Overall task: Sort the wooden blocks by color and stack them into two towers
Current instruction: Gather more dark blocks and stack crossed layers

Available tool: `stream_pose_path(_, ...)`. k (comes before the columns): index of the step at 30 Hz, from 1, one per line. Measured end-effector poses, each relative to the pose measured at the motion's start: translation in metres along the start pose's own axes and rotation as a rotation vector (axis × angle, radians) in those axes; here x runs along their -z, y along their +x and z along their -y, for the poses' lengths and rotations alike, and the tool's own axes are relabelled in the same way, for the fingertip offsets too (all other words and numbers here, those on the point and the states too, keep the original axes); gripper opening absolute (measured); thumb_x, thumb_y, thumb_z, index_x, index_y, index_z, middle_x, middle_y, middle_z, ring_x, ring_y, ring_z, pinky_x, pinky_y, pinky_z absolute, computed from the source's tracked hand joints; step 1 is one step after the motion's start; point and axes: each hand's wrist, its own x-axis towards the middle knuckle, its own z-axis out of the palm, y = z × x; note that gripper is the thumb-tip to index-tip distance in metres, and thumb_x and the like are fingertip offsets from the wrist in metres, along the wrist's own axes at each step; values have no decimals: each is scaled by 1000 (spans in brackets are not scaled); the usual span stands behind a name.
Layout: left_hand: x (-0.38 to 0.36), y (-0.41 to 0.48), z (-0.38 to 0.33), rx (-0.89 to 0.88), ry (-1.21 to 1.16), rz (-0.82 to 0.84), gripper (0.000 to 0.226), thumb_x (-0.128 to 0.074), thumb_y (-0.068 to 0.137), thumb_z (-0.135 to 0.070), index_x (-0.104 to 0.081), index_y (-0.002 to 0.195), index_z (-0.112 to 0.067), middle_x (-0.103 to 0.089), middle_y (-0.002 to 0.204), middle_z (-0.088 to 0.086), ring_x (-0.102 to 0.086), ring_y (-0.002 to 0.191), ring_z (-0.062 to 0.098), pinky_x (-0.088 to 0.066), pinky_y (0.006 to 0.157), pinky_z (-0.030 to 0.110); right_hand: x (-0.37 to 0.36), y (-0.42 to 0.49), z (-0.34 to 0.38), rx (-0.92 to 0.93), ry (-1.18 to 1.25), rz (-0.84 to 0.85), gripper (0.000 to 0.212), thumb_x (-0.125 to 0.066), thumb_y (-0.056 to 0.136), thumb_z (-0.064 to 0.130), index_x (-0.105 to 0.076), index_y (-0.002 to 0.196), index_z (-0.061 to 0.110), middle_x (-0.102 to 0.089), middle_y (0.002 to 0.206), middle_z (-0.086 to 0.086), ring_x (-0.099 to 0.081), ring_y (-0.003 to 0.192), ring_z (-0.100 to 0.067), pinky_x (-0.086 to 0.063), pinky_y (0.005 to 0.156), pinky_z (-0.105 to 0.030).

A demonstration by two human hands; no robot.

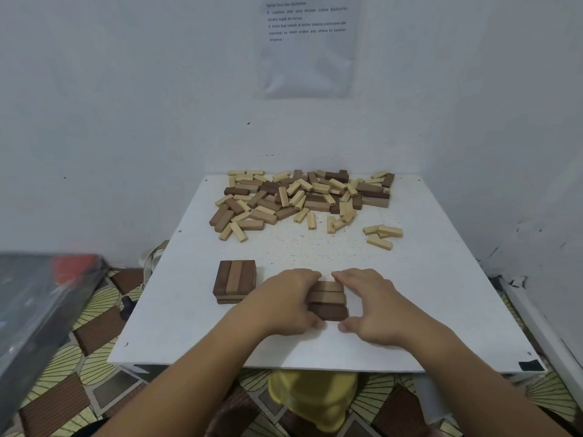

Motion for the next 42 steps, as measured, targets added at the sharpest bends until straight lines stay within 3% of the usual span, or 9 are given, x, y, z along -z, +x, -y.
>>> stream_pose_path(8, -11, 11, 4, -57, 82, -92, 37, -79, 80, -38, -68, 109, -19, -58, 98, -3, -52, 94, 17, -41, 74, 30, -6, 7, -7, -8, 145, -96, 84, -86, 76, 31, -48, 150, 34, -49, 146, 14, -44, 134, -8, -38, 115, -35)
stream_pose_path(18, -17, 8, 3, -22, -42, -167, 45, -82, 78, -32, -68, 119, -19, -61, 109, -2, -54, 102, 17, -52, 89, 38, -7, 3, -5, -11, 156, -129, 80, -86, 78, 28, -50, 149, 33, -51, 144, 12, -46, 130, -9, -39, 113, -33)
stream_pose_path(42, -17, 10, 2, -13, -70, -140, 55, -80, 79, -32, -60, 128, -20, -54, 118, -2, -49, 111, 17, -50, 97, 40, -9, -2, -1, 45, 125, -114, 75, -81, 84, 24, -46, 151, 29, -45, 149, 13, -38, 134, -5, -28, 112, -21)
